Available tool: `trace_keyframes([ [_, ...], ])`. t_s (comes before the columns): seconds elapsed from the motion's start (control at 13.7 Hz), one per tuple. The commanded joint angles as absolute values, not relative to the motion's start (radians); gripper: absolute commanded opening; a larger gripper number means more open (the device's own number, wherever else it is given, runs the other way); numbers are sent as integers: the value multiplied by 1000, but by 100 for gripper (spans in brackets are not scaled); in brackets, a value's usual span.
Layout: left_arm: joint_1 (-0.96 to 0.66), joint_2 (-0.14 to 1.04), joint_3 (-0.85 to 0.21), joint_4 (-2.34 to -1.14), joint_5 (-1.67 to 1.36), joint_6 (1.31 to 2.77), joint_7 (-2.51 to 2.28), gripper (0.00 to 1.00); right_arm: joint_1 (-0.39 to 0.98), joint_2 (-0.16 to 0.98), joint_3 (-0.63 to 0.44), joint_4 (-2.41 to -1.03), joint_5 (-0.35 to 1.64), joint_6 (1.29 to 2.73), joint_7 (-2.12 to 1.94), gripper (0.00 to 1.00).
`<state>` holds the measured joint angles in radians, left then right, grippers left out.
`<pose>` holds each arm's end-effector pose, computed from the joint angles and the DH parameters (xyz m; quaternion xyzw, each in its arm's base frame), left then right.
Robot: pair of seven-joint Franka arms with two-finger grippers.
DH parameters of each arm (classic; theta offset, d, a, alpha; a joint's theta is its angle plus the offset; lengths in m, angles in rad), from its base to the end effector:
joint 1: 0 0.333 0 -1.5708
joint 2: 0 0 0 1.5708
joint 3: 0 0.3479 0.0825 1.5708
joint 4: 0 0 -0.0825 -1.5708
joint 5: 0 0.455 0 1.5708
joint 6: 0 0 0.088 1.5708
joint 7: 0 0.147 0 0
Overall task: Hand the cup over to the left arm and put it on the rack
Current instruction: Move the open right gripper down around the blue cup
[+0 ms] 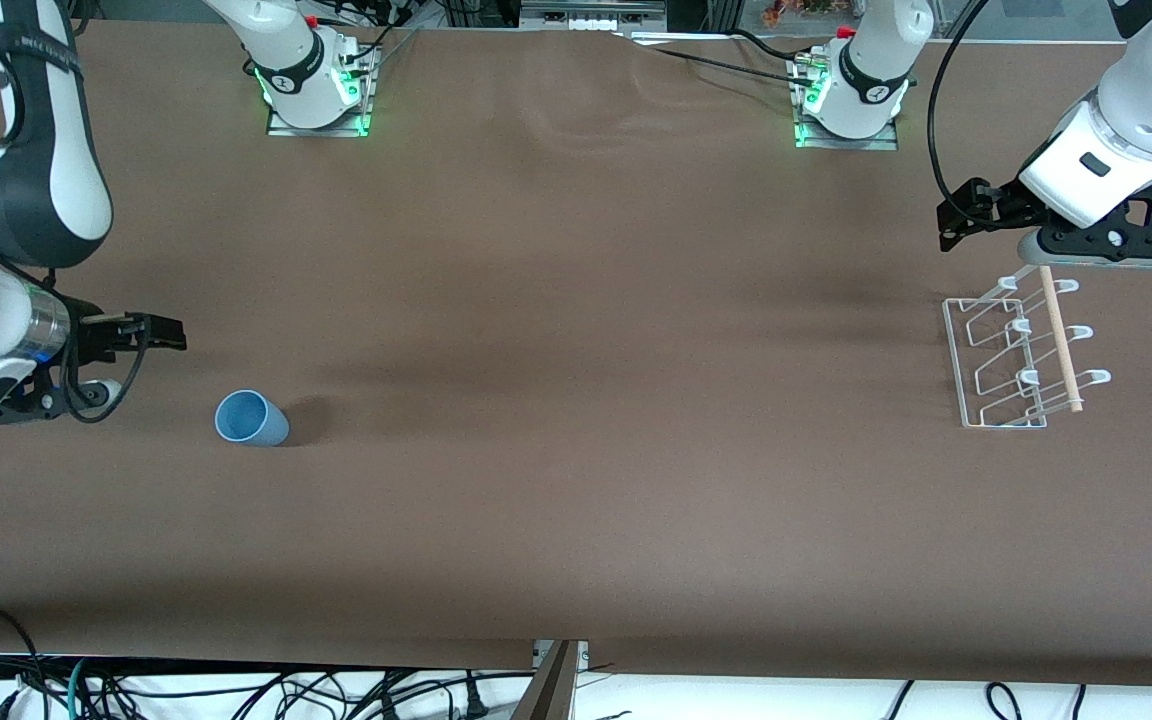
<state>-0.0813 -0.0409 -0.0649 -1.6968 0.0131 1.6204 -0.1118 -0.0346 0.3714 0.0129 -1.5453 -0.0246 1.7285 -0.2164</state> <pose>0.6050 -0.0878 0.5774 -0.9997 0.0176 0.0166 0.0101 0.7179 -0.0197 0.3898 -0.9905 -0.0996 0.0944 0.0017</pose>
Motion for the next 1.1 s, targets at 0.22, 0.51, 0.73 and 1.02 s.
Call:
trace_keyframes([
  [0.22,-81,-31,-67,-1672,9,1611,-120,100,-41,463,26,-1542,-26,1793,-239,98],
  [0.51,-81,-31,-67,-1672,9,1611,-120,100,-61,526,26,-1531,-23,1938,-337,98],
  [0.73,-81,-31,-67,-1672,9,1611,-120,100,-51,555,26,-1531,-25,2061,-321,98],
  [1.02,-81,-31,-67,-1672,9,1611,-120,100,-29,595,25,-1532,-70,2140,-302,98],
])
